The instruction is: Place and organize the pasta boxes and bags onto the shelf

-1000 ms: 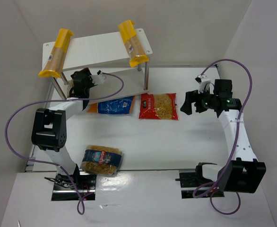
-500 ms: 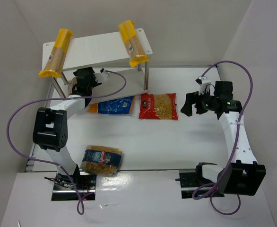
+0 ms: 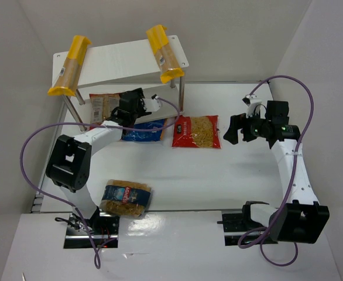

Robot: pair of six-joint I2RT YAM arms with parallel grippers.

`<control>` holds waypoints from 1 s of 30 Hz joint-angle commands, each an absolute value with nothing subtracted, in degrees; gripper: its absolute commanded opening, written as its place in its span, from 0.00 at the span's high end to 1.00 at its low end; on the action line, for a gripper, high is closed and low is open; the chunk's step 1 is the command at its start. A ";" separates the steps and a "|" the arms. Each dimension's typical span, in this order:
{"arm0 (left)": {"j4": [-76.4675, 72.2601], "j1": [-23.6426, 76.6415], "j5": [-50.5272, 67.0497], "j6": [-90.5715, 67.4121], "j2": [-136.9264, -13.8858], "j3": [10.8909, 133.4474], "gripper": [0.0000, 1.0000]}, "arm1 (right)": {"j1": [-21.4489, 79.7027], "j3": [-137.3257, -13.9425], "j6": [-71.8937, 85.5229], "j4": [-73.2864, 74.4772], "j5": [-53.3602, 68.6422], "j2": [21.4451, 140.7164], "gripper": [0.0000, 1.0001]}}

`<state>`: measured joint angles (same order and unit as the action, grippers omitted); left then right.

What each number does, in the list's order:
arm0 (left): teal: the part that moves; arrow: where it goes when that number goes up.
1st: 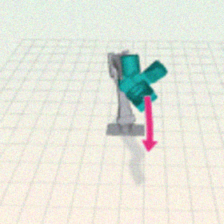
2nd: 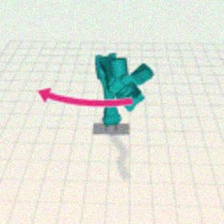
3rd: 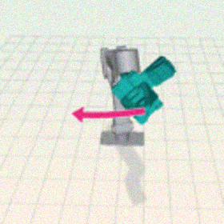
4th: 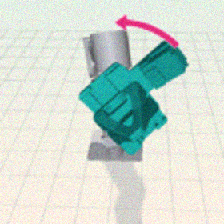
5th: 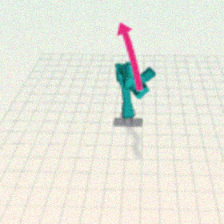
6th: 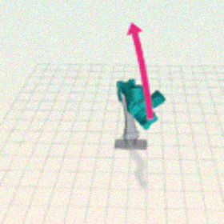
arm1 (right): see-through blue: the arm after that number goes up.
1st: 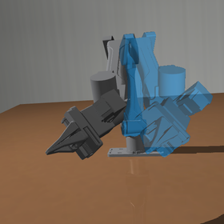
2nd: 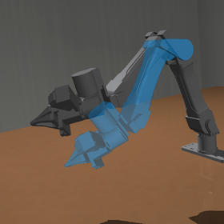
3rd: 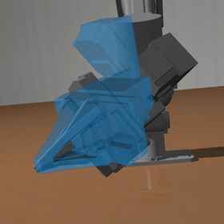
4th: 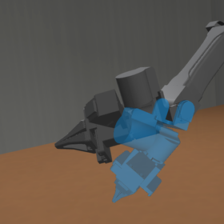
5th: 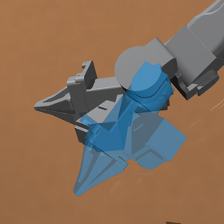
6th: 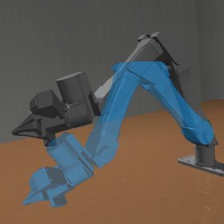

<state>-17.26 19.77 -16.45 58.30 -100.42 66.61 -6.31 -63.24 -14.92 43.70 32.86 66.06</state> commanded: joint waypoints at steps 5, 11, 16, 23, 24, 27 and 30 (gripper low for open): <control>-7.32 24.17 -17.58 49.76 -97.73 72.67 0.18 | -6.77 -62.84 -15.64 41.66 34.01 63.11 0.00; 11.05 28.55 -15.21 40.89 -93.88 77.26 0.18 | -6.77 -62.84 -15.64 41.66 34.54 61.88 0.00; 32.14 31.72 -8.46 36.04 -86.77 79.45 0.18 | -6.77 -62.32 -16.17 41.66 35.07 61.35 0.00; 56.47 34.19 -1.23 32.34 -78.23 81.57 0.18 | -6.77 -62.31 -16.17 41.66 36.21 61.35 0.00; 57.82 34.19 -0.71 32.34 -76.05 80.69 0.18 | -6.77 -61.79 -16.17 41.66 36.21 61.35 0.00; 61.52 34.19 -2.98 30.34 -71.91 76.65 0.18 | -6.77 -61.17 -16.17 42.19 35.51 60.82 0.00; 64.59 33.58 -2.99 26.29 -68.04 74.10 0.18 | -6.77 -60.56 -16.17 42.19 34.11 60.82 0.00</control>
<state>57.25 34.28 -3.90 31.35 -71.05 76.29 -6.33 -61.14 -15.53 43.79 34.81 62.08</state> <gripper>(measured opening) 0.817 0.999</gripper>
